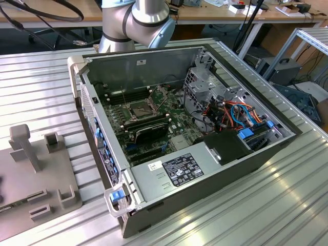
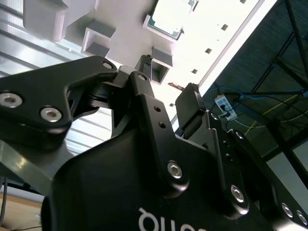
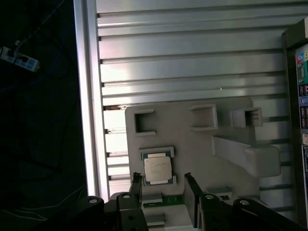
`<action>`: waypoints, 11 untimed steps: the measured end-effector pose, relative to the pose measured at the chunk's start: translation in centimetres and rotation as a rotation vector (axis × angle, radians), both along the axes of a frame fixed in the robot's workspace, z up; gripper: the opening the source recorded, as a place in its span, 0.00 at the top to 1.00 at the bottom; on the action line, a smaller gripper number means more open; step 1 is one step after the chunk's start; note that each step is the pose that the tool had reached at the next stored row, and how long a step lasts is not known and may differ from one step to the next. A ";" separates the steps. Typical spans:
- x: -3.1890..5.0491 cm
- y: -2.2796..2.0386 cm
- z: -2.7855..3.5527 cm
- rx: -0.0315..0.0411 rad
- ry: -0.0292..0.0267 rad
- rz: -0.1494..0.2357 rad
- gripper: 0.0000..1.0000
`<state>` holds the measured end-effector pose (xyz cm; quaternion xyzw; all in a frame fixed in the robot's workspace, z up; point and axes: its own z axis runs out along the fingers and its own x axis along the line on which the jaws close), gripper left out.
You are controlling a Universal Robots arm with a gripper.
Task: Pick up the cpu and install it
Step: 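Pick up the cpu and move it towards the insertion slot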
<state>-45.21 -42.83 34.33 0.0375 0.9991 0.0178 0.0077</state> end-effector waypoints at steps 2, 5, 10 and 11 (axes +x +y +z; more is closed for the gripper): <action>0.00 0.00 -0.29 0.0000 0.0002 0.000 0.52; 0.00 0.00 -0.78 0.0001 0.0004 0.000 0.52; 0.00 0.00 -1.19 -0.0001 0.0007 0.000 0.52; 0.00 0.00 -1.23 0.0000 0.0006 0.000 0.52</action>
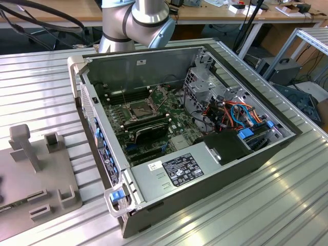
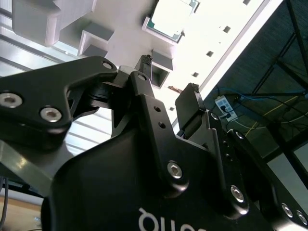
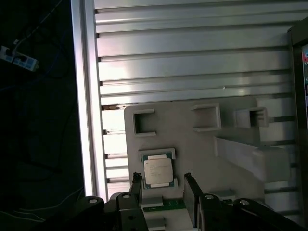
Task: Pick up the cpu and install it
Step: 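Pick up the cpu and move it towards the insertion slot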
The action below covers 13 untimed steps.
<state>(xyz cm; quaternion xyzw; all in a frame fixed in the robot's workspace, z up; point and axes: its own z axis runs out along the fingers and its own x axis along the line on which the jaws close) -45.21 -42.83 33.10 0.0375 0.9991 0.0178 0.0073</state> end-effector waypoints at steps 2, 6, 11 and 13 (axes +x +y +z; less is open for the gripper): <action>0.00 0.00 -0.07 -0.0001 0.0001 0.000 0.52; 0.00 0.00 -0.11 0.0000 -0.0001 0.000 0.52; 0.00 0.00 -1.00 0.0001 -0.0001 0.000 0.52; 0.00 0.00 -1.51 0.0000 -0.0001 0.000 0.52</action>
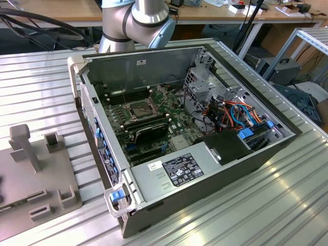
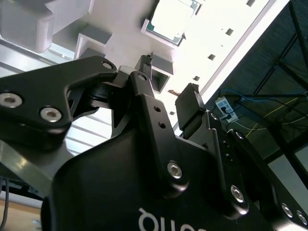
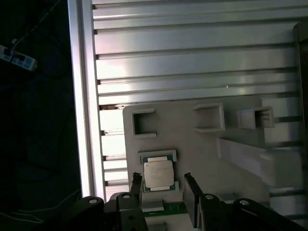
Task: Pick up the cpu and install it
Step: 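Pick up the cpu and move it towards the insertion slot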
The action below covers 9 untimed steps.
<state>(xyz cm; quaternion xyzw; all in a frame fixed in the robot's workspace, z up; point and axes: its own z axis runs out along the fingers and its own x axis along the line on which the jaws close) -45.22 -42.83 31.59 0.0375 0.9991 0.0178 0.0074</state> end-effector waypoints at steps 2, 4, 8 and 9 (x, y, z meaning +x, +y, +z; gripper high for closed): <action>0.00 0.00 -0.67 0.0000 -0.0001 0.000 0.52; 0.00 0.00 -1.00 0.0000 0.0000 0.000 0.52; 0.00 0.00 -1.37 -0.0002 0.0003 0.000 0.52; 0.00 0.00 -1.37 -0.0002 0.0003 0.000 0.52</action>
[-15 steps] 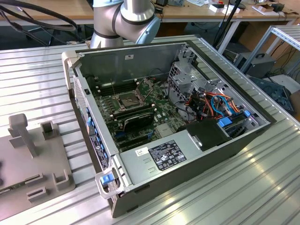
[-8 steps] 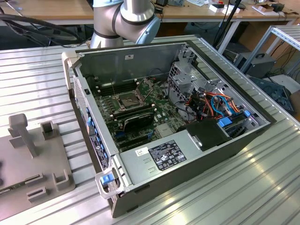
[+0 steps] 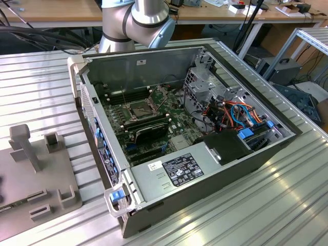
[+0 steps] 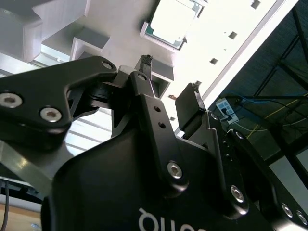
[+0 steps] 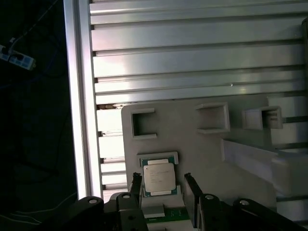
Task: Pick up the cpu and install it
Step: 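Pick up the cpu and move it towards the insertion slot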
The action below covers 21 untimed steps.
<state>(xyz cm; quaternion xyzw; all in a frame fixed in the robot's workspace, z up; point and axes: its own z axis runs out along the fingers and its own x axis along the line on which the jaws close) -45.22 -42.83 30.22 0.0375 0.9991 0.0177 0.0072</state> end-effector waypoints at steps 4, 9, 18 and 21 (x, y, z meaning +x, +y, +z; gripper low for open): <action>0.00 0.00 -0.25 0.0002 -0.0004 0.000 0.52; 0.00 0.00 -0.88 0.0002 -0.0004 0.000 0.52; -0.01 -0.83 -2.66 0.0002 -0.0003 0.000 0.52; -0.01 -1.47 -3.00 0.0002 -0.0003 0.000 0.52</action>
